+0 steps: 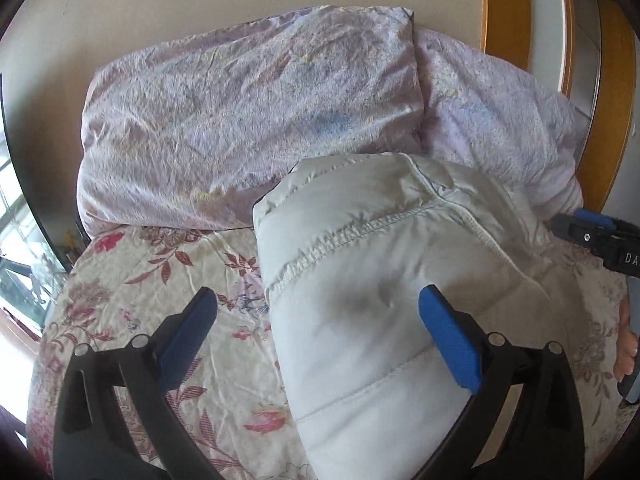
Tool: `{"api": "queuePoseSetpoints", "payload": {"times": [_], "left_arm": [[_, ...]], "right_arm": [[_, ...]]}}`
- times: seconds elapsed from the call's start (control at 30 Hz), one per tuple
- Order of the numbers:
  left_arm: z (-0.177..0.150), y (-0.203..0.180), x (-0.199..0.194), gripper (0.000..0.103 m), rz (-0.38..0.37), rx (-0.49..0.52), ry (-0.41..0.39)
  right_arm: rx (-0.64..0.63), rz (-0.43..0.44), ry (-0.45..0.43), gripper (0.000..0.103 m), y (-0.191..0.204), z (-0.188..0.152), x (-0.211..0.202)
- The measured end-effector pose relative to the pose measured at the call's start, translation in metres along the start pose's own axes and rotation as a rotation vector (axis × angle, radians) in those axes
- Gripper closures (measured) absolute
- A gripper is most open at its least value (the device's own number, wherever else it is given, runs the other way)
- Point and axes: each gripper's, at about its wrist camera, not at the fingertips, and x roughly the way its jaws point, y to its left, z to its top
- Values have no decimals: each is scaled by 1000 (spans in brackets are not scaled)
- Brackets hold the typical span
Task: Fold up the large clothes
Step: 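Lower the jacket bundle onto the bed near the pillows with both grippers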
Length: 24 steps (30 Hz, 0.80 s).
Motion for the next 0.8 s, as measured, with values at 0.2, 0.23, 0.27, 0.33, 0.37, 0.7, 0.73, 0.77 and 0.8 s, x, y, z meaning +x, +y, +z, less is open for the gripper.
{"api": "queuePoseSetpoints", "payload": {"times": [0.2, 0.23, 0.27, 0.33, 0.37, 0.7, 0.73, 0.77, 0.8], "left_arm": [[-3, -9, 9, 2, -23, -16, 11], [-3, -9, 13, 2, -33, -22, 19], [-3, -9, 15, 2, -40, -24, 26], [-6, -10, 22, 2, -57, -22, 39], [-7, -11, 25, 2, -63, -18, 42], [-11, -24, 55, 2, -66, 1, 67], [-11, -26, 57, 2, -60, 6, 68], [-11, -26, 58, 2, -57, 9, 70], [-12, -27, 60, 2, -53, 11, 71]], "right_arm": [[-4, -7, 0, 47, 11, -14, 7], [2, -15, 5, 48, 10, -18, 12], [0, -34, 11, 49, 8, -21, 18], [-27, -66, 26, 49, 10, -32, 26], [-44, -85, 26, 48, 11, -37, 31], [-42, -120, 88, 48, -6, -65, 52], [-42, -122, 90, 48, -7, -67, 52], [-45, -126, 90, 48, -8, -70, 53], [-45, -130, 90, 48, -11, -73, 50]]}}
